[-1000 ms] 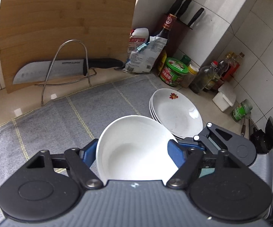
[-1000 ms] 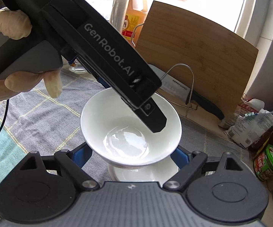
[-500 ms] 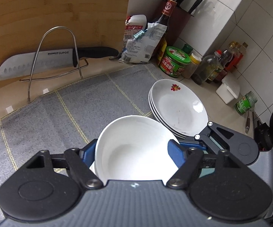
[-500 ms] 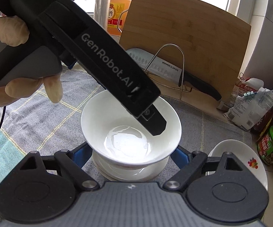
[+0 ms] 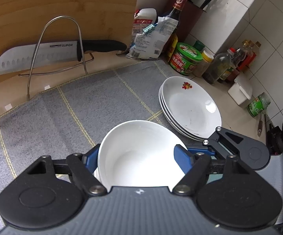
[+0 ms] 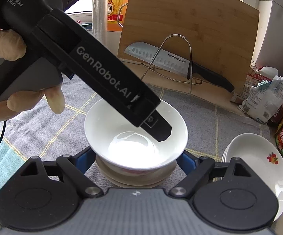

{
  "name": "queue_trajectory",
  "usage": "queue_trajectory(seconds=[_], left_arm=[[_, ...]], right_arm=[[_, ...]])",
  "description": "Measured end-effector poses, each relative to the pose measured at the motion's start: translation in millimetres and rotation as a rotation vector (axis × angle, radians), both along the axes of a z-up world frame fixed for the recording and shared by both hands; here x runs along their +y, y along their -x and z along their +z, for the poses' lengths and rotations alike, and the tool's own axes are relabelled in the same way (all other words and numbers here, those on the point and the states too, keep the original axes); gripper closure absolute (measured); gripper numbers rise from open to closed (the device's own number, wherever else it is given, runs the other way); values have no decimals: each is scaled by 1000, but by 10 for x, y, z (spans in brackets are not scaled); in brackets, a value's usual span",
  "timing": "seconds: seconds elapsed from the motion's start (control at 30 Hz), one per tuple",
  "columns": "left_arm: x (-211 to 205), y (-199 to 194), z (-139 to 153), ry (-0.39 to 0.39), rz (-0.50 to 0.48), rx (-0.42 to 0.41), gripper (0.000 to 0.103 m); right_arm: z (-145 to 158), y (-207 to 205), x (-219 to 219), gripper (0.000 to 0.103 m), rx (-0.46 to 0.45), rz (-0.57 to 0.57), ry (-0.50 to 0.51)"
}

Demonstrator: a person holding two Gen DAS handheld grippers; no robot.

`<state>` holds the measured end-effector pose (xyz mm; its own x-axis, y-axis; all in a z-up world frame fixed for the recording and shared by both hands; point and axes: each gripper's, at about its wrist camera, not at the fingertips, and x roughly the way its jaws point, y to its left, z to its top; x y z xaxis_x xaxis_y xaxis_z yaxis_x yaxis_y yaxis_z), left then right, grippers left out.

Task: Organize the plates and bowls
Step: 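Lower the bowl onto the bowl stack and open the left tool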

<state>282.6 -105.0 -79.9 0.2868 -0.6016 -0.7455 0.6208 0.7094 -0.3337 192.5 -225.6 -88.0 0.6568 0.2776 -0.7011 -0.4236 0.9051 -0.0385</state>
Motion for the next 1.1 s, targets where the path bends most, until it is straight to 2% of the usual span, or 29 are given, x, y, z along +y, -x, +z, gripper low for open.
queue_trajectory(seconds=[0.63, 0.97, 1.1], left_arm=[[24, -18, -15, 10, 11, 11, 26], [86, -9, 38, 24, 23, -3, 25], [126, 9, 102, 37, 35, -22, 24]], right_arm=[[-13, 13, 45, 9, 5, -4, 18], [-3, 46, 36, 3, -3, 3, 27], [50, 110, 37, 0, -36, 0, 52]])
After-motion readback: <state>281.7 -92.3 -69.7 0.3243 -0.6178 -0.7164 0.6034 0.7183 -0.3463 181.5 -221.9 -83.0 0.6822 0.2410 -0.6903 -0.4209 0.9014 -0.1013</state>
